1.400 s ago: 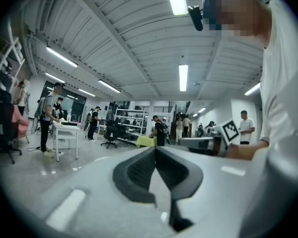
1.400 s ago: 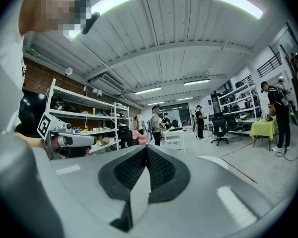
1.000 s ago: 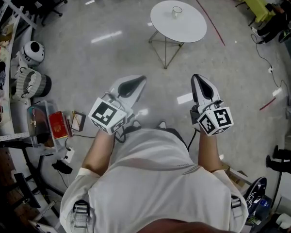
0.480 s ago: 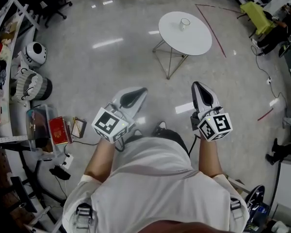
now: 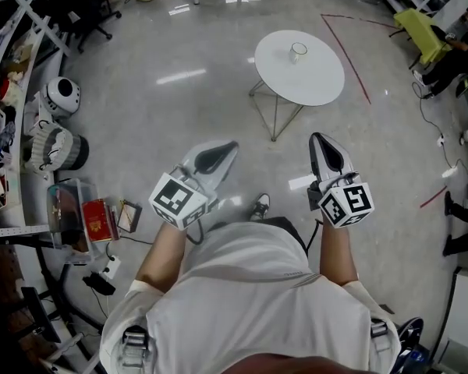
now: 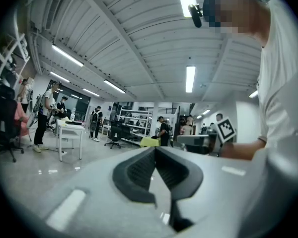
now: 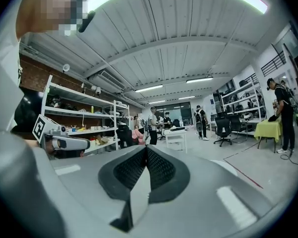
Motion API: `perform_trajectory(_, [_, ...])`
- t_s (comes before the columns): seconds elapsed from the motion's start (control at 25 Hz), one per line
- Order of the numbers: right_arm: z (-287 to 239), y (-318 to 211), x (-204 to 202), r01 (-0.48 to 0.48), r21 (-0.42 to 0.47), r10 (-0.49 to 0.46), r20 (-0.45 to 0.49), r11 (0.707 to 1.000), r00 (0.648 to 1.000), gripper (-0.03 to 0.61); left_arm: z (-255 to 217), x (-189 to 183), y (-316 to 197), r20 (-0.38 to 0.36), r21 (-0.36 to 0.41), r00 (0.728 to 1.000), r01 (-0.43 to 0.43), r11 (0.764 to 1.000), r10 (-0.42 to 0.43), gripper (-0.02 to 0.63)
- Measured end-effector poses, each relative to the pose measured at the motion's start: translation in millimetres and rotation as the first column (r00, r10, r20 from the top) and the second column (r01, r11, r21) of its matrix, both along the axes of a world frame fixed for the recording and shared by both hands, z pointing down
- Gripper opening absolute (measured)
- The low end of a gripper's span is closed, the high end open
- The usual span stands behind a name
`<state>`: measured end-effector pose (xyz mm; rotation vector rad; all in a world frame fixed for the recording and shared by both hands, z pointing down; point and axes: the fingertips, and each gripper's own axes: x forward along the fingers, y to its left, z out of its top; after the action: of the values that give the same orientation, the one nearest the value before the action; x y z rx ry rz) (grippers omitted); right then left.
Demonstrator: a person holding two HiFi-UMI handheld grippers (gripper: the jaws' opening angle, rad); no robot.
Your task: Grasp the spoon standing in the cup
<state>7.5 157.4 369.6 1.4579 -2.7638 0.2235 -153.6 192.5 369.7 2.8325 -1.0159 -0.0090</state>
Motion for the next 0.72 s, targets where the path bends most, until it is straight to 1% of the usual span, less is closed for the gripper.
perform_trajectory(0.2, [-8.9, -50.8, 55.2, -0.013, 0.015, 0.013, 0.016, 1.000, 1.000, 0.005, -10.0, 53.0, -52.6, 0.008, 0.011, 1.000, -0.004, 1.000, 0.004, 0.002])
perform_trajectory(0.32, [-10.9, -74.9, 93.2, -0.028, 0.017, 0.028, 0.018, 0.999, 0.999, 0.005, -12.9, 91.9, -79.6, 0.010, 0.012, 1.000, -0.024, 1.000, 0.024, 0.002])
perform_trajectory(0.56, [-9.6, -108.3, 170.2, -0.068, 0.018, 0.067, 0.028, 0.998, 0.997, 0.005, -13.3, 169.9, -118.0, 0.012, 0.019, 0.997, -0.073, 0.997, 0.072, 0.002])
perform_trajectory(0.72, [-9.5, -124.7, 207.6, -0.093, 0.008, 0.093, 0.036, 0.996, 0.995, 0.005, -15.1, 208.6, -137.3, 0.021, 0.020, 0.995, -0.099, 0.995, 0.099, 0.002])
